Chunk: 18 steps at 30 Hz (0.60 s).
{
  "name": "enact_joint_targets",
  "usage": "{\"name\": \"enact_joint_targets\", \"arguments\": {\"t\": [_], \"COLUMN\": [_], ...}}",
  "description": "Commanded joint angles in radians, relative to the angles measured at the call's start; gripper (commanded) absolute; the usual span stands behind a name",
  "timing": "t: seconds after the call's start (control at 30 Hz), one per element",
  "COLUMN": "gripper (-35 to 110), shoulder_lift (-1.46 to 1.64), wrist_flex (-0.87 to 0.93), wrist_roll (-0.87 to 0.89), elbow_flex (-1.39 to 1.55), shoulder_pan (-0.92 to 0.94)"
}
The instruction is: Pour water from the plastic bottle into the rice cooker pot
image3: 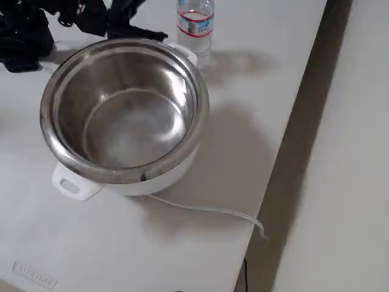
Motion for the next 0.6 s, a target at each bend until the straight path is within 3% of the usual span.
{"name": "enact_joint_targets", "arguments": {"t": [0.0,0.27,0.57], "gripper": [57,57,56], "shoulder_lift": [-0.304,-0.607,-0.804], "wrist_flex": [-0.245,-0.408,-0.437], "wrist_roll": [-0.028,-0.052,-0.091], "elbow_flex": [-0.161,-0.319,-0.552], "shoulder_pan": [-0.031,-0.069,-0.049]}}
